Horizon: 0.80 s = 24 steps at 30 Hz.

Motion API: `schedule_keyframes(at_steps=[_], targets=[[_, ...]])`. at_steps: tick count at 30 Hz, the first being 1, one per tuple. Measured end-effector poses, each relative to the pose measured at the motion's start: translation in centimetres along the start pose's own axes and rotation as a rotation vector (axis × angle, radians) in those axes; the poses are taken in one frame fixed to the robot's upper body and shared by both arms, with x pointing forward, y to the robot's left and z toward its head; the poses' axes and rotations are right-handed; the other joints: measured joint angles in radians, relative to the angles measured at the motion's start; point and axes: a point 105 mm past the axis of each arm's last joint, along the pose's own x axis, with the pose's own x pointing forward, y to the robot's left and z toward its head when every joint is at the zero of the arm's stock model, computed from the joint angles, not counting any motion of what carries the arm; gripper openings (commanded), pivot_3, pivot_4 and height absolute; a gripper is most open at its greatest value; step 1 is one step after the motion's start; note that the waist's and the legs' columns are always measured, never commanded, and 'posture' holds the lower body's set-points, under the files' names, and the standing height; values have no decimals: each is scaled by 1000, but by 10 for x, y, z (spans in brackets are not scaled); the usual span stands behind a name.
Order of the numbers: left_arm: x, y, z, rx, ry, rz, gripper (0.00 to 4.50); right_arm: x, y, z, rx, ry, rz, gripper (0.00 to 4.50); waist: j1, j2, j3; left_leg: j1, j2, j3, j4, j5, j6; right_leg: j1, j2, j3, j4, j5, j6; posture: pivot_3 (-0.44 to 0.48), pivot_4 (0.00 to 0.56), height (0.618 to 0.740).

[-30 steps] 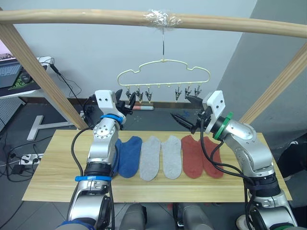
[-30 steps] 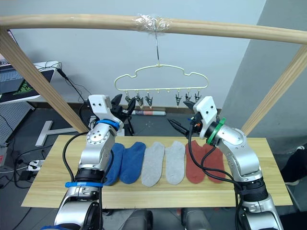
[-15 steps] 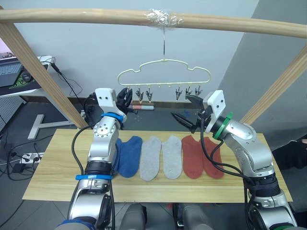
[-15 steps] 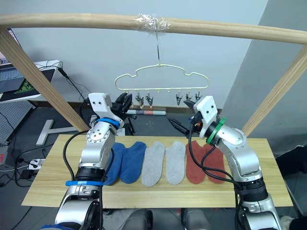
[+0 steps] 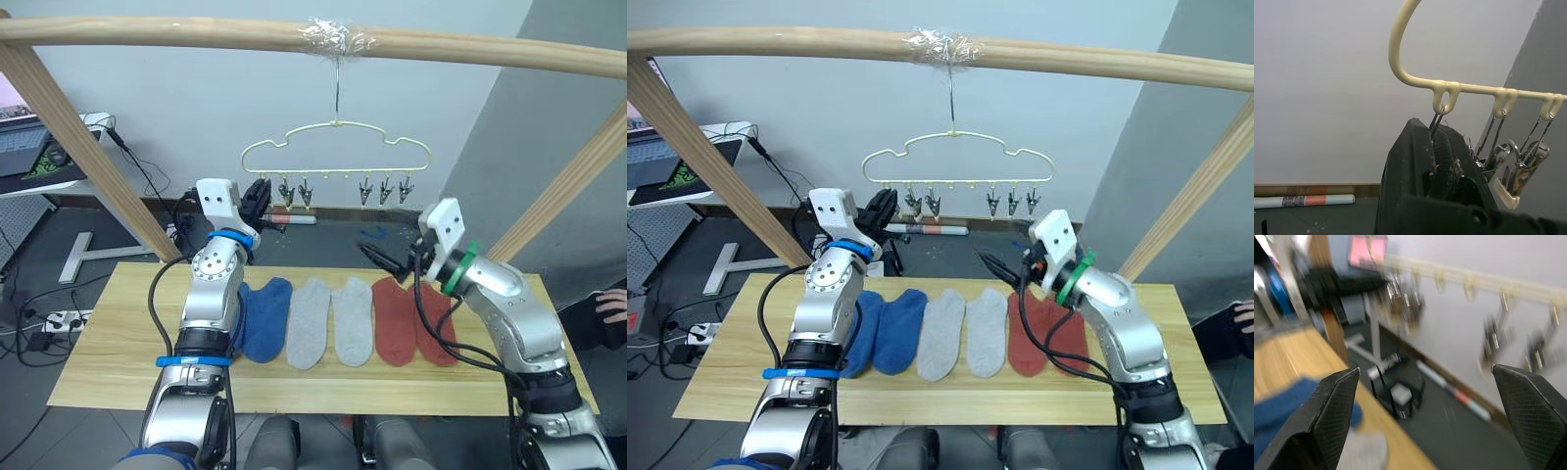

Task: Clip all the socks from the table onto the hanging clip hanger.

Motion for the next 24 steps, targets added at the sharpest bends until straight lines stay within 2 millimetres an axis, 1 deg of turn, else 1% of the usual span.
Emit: schedule_keyframes(at_steps=[2,4,6,8,10,13,18,20,24], targets=[[-4,4,0,-1,-1,10,7,-10,-5,-33,39,104,-49,4500,0,0,0,0,0,0,0,0,0,0,0,1,1,0,0,-52,184,740],[-5,4,-2,-9,10,9,7,-16,-7,-52,72,157,-85,4500,-5,0,0,2,0,0,0,0,0,0,0,2,2,0,0,-47,178,740],[-7,2,-4,-21,14,6,7,-23,-16,-69,95,213,-151,4500,-8,0,0,3,0,0,0,0,0,0,0,2,3,-1,2,-43,173,740],[-11,2,-4,-22,13,10,7,-36,-27,-96,138,298,-237,4500,-7,0,0,3,1,1,0,1,-2,0,1,1,3,-2,3,-43,173,740],[-12,3,-5,-25,17,14,7,-44,-33,-115,146,367,-277,4500,-8,0,0,3,1,2,0,2,-2,0,1,2,4,-2,3,-42,168,740],[-11,1,-5,-31,22,10,7,-48,-39,-131,111,432,-278,4500,-9,1,0,4,0,3,1,3,-2,0,2,2,4,-2,3,-41,167,740],[-11,-1,-6,-38,25,8,7,-48,-45,-149,105,490,-250,4500,-9,1,0,3,0,4,1,3,-2,0,2,2,4,-1,2,-36,172,740],[-11,-1,-6,-38,25,7,7,-46,-46,-151,113,492,-246,4500,-9,1,0,3,1,4,1,3,-2,0,2,2,4,0,0,-33,174,740],[-10,-2,-7,-40,31,6,7,-33,-49,-152,134,485,-227,4500,-10,1,0,3,1,3,1,3,-2,0,2,2,4,0,0,-29,175,740]])
